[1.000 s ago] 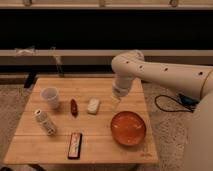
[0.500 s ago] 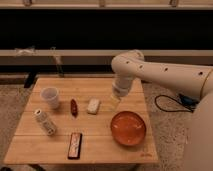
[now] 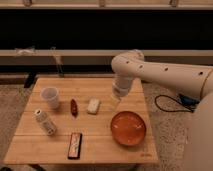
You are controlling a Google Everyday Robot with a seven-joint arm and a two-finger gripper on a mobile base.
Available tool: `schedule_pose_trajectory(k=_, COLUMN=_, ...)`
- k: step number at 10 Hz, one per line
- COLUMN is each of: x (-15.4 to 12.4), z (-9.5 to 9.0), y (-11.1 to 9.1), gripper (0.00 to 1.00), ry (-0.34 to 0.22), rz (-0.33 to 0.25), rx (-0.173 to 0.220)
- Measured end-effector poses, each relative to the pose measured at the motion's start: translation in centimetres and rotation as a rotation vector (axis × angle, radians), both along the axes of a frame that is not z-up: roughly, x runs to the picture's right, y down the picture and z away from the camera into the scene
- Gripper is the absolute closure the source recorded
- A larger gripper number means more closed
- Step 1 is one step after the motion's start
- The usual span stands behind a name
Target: Knock the bottle over
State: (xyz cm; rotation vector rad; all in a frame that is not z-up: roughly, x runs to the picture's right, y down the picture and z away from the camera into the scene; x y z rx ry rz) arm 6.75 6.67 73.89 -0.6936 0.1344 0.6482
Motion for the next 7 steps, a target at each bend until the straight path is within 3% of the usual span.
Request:
schedule_pose_trajectory(k=5, x=0.0, z=-0.1, y=0.1, gripper=0.28, ry=0.000, rz=-0.001, rx=0.000)
schedule_pose_trajectory(k=7, x=-0.7, z=-1.0, y=-0.1, gripper=0.28, ry=-0.026, rz=-0.007, rx=0.026)
